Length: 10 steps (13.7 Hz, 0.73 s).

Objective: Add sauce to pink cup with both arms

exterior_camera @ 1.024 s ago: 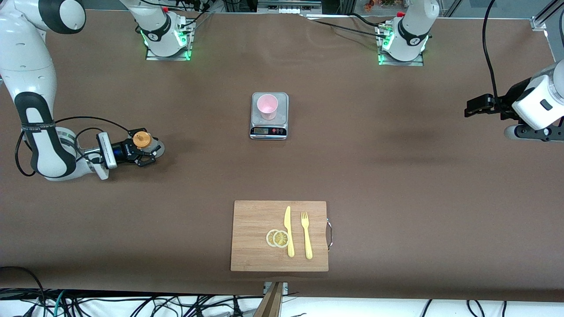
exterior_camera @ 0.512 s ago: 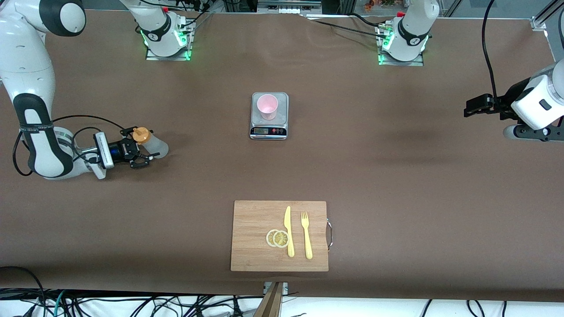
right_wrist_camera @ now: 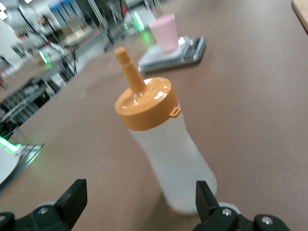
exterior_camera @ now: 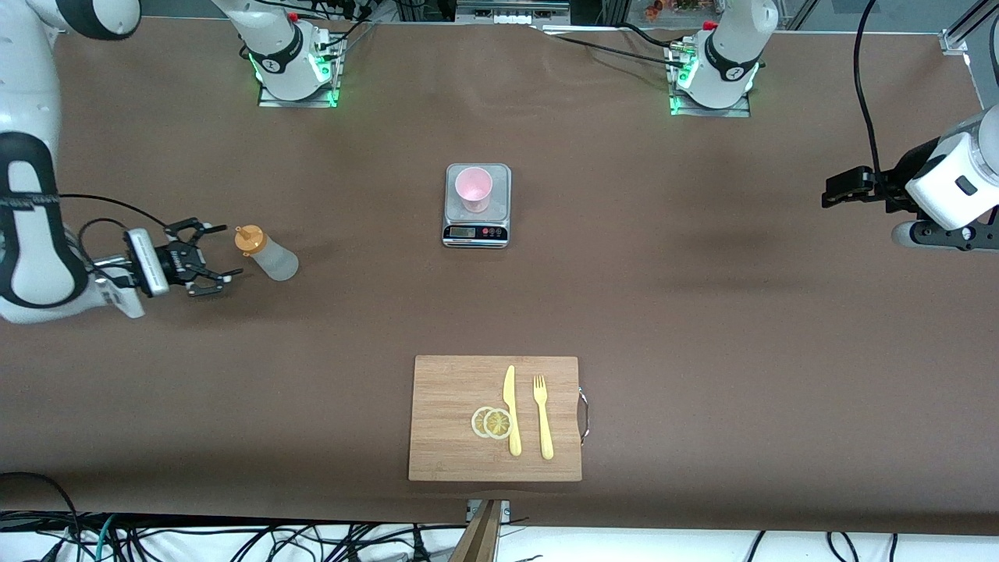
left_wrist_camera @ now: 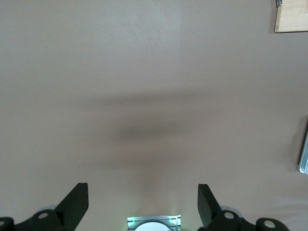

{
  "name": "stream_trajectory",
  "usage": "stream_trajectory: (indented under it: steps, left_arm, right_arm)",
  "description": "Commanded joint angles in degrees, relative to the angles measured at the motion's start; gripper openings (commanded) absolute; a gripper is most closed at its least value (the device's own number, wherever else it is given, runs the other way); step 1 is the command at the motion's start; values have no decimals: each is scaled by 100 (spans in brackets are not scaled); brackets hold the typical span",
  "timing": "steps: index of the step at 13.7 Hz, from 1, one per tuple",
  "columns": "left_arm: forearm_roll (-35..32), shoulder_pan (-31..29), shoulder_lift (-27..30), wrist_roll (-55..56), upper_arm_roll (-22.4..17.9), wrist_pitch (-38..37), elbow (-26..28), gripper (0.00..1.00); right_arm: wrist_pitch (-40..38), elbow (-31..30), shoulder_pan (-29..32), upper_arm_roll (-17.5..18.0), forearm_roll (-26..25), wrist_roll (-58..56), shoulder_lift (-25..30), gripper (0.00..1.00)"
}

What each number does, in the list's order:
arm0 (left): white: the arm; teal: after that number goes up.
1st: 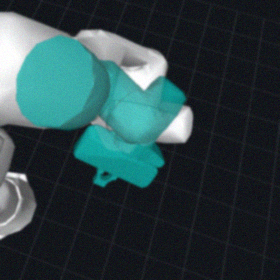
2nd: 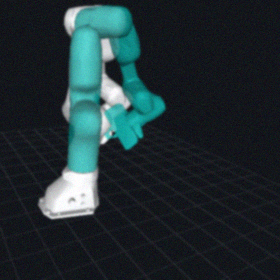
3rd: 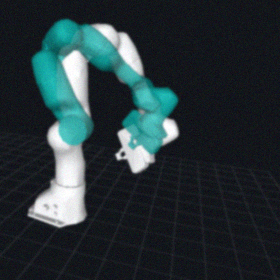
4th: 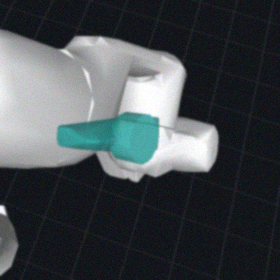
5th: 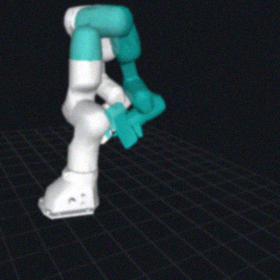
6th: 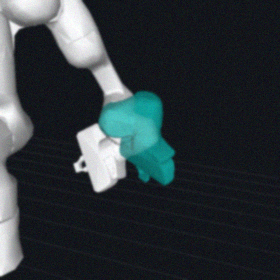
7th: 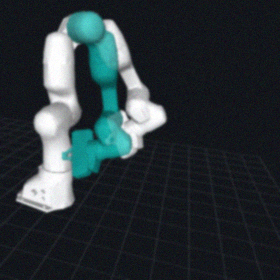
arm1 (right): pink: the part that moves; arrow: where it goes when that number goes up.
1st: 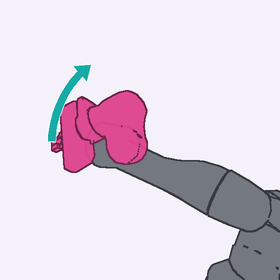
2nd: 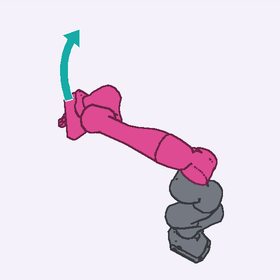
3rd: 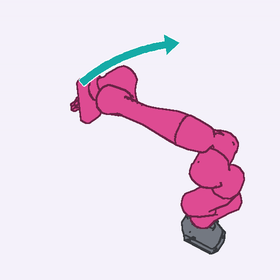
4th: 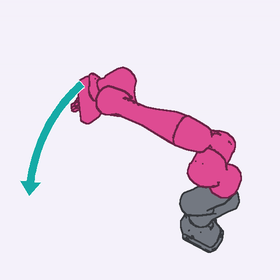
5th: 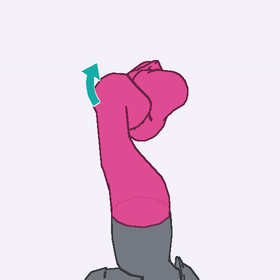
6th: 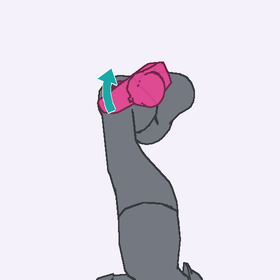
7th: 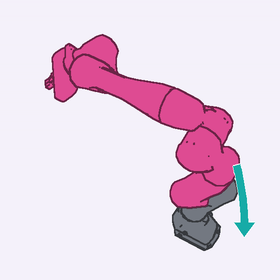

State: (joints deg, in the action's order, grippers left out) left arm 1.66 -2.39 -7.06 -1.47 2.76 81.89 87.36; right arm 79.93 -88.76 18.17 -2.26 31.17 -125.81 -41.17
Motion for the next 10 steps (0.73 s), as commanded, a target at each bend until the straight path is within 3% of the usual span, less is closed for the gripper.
stream_trajectory:
  steps: [1, 5, 10]
  left_arm:
    - [-51, -7, -59, -64, 6, -86, -158, 100]
    - [-51, -16, -59, -64, 6, -86, -131, 100]
    - [-43, 55, -68, -64, 23, -60, -105, 100]
  right_arm:
    - [303, -229, -207, -21, -698, 967, 836, 100]
    - [874, -624, -804, -21, -1577, 3179, 1918, 100]
    - [1200, -643, -1525, -12, -2501, 6518, 2604, 100]
